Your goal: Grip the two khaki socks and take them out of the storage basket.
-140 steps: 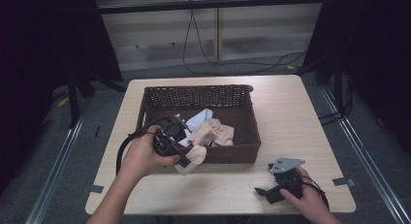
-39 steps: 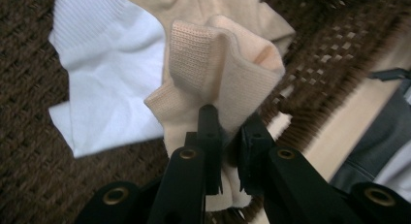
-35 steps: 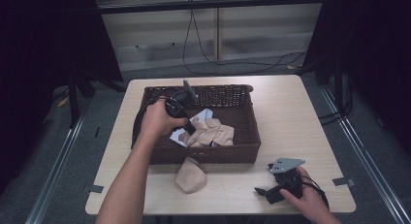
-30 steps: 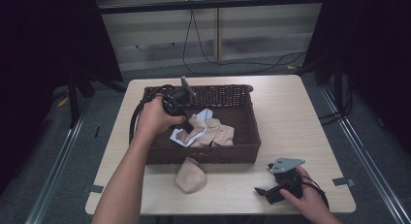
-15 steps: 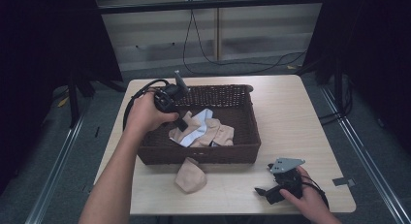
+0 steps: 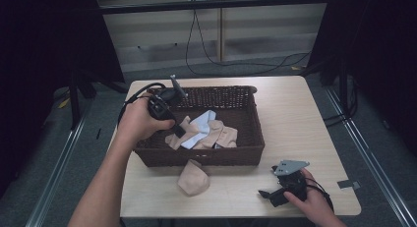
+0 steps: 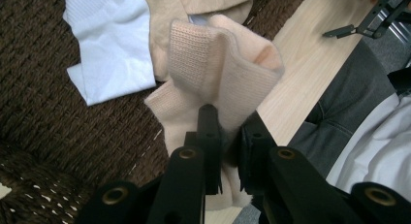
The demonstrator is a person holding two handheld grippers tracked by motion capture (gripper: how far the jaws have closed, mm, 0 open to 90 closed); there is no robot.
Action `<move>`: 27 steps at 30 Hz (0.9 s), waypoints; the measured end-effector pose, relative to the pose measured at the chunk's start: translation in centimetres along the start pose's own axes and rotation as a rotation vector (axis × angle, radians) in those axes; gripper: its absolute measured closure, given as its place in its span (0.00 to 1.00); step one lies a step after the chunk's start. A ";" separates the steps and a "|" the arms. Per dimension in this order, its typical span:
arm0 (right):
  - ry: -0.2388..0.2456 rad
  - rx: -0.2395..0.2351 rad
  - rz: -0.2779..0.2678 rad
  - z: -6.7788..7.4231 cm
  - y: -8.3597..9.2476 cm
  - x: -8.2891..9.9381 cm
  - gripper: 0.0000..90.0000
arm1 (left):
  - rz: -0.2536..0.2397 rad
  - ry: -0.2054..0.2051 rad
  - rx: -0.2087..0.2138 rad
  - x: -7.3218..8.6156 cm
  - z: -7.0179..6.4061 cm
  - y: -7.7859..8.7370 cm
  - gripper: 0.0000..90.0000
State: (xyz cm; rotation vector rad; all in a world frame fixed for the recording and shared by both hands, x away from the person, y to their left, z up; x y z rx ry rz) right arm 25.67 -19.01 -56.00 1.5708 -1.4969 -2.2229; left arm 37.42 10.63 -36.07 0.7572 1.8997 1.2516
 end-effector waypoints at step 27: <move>0.001 0.001 -0.001 0.0 0.0 0.0 0.02 | 0.003 -0.077 0.031 3.0 -3.3 -2.5 0.90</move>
Point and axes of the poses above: each handheld gripper's, and its own axes: y roughly backward along the jaws, x roughly out of its underside, z roughly to its left, the point moved 7 cm from there along -y, roughly forward along the jaws
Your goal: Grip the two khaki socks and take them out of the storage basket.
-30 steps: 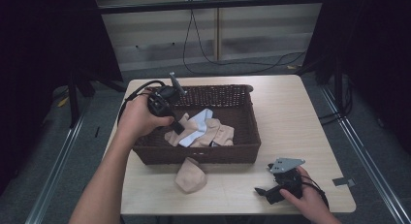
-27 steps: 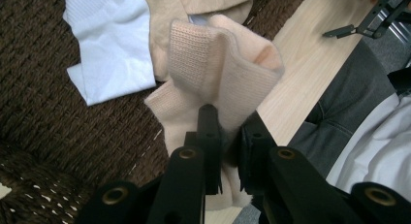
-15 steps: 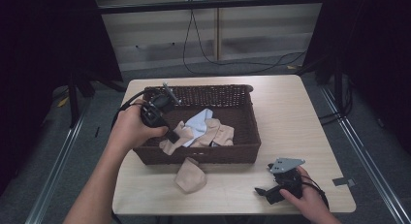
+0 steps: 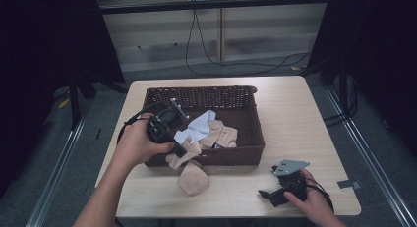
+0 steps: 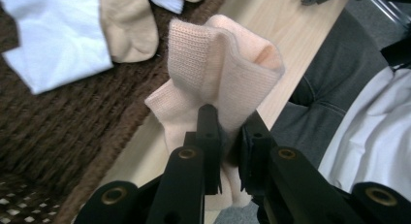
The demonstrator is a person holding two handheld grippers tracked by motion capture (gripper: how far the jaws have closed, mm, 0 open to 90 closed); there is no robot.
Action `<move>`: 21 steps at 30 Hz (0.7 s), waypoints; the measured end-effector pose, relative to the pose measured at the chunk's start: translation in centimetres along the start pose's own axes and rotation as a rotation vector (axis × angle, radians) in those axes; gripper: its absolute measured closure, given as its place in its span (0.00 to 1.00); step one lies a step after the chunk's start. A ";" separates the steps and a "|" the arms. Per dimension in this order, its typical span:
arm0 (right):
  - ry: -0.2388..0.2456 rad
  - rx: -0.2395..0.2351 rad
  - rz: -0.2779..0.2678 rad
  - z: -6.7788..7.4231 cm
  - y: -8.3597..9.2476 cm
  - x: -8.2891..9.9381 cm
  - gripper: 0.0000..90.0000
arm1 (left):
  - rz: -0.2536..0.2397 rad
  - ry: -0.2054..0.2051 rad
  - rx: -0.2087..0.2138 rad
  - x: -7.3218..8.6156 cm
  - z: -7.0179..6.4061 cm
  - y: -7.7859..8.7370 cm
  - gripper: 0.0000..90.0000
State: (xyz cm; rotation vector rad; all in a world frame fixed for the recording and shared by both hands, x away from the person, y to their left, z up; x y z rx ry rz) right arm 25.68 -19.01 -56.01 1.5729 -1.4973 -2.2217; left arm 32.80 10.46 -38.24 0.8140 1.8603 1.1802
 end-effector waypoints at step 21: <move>0.002 -0.001 0.002 0.0 0.0 0.0 0.02 | -0.019 -0.053 0.048 -1.4 -2.1 -3.2 0.89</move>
Point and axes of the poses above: each handheld gripper's, and its own axes: y roughly backward along the jaws, x roughly out of its underside, z roughly to its left, the point moved 7 cm from there along -y, roughly forward along the jaws
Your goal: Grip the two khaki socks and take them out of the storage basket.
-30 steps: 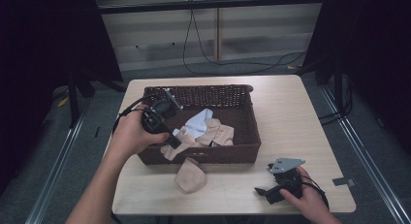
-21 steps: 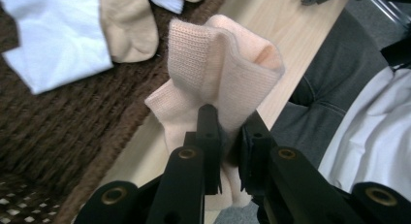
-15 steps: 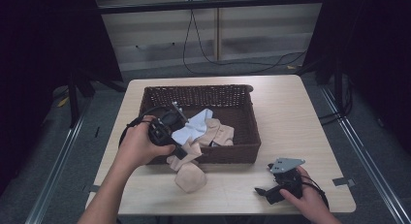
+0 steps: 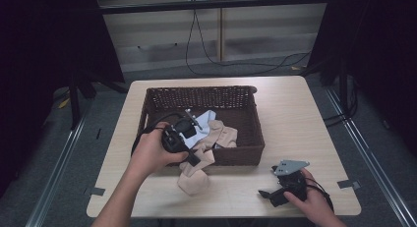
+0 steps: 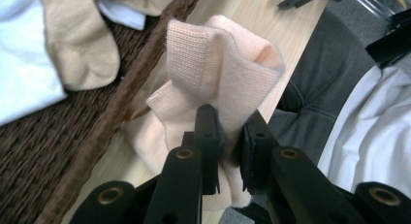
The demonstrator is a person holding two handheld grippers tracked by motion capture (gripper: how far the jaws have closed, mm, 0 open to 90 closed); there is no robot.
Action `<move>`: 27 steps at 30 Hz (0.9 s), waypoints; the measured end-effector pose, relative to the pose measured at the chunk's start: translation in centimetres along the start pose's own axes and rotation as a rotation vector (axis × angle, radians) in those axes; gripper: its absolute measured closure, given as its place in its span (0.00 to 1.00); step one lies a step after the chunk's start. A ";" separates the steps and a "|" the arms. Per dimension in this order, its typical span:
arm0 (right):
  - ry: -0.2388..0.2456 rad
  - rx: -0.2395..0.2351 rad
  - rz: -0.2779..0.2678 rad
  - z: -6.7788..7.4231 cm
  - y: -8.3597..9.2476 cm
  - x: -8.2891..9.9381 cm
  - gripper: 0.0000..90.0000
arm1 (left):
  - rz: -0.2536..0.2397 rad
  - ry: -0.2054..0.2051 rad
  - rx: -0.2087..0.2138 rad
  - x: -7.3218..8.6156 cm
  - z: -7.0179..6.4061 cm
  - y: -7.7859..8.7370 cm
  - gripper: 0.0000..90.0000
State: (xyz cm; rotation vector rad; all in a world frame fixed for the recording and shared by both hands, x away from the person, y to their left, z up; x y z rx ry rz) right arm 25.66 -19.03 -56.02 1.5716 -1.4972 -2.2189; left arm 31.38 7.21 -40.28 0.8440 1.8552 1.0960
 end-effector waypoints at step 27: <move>0.000 0.000 0.000 0.0 0.0 0.0 0.02 | -0.026 0.000 -0.087 1.9 1.1 -1.3 0.18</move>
Point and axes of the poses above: each handheld gripper's, and its own axes: y roughly backward along the jaws, x roughly out of its underside, z roughly to its left, the point moved 7 cm from there along -y, roughly forward along the jaws
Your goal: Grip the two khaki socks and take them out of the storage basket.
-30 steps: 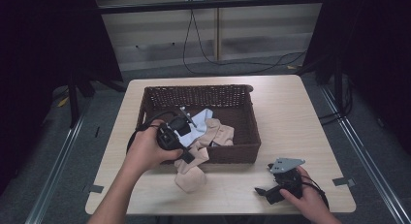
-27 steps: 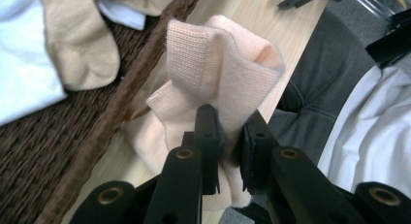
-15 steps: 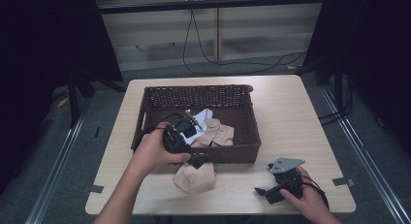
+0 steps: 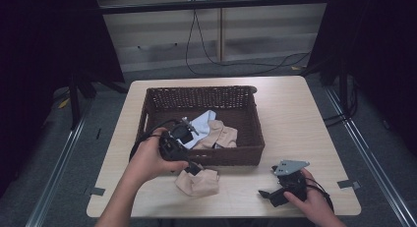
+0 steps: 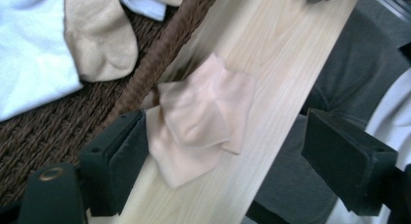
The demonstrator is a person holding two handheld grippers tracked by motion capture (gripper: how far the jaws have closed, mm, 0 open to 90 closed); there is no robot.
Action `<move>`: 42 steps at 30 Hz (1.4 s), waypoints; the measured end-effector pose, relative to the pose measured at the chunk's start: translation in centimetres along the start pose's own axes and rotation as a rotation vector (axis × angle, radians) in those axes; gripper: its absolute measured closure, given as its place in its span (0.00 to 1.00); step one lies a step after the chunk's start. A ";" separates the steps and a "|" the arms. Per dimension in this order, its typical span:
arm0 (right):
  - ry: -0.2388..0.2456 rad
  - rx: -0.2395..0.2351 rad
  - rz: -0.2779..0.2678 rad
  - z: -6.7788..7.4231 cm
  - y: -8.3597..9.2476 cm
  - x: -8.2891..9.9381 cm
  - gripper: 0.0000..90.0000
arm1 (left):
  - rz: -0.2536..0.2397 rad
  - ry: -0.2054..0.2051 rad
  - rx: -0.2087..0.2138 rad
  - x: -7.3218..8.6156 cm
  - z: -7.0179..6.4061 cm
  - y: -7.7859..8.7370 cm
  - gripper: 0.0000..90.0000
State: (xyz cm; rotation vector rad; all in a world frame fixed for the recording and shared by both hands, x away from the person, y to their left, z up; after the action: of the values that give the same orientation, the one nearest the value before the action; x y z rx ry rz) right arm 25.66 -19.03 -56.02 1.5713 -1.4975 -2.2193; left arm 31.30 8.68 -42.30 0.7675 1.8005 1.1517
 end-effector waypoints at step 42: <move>-0.002 -0.001 0.000 0.0 0.0 0.0 0.02 | -0.063 -0.020 -0.113 9.1 1.6 -6.5 0.06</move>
State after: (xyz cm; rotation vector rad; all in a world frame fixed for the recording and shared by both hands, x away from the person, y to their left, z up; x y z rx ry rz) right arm 25.65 -19.02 -56.02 1.5693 -1.4972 -2.2210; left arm 28.25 14.30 -51.57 0.6500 1.7156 1.1887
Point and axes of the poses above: each handheld gripper's, and its own axes: y roughly backward along the jaws, x roughly out of its underside, z roughly to its left, the point moved 7 cm from there along -y, roughly forward along the jaws
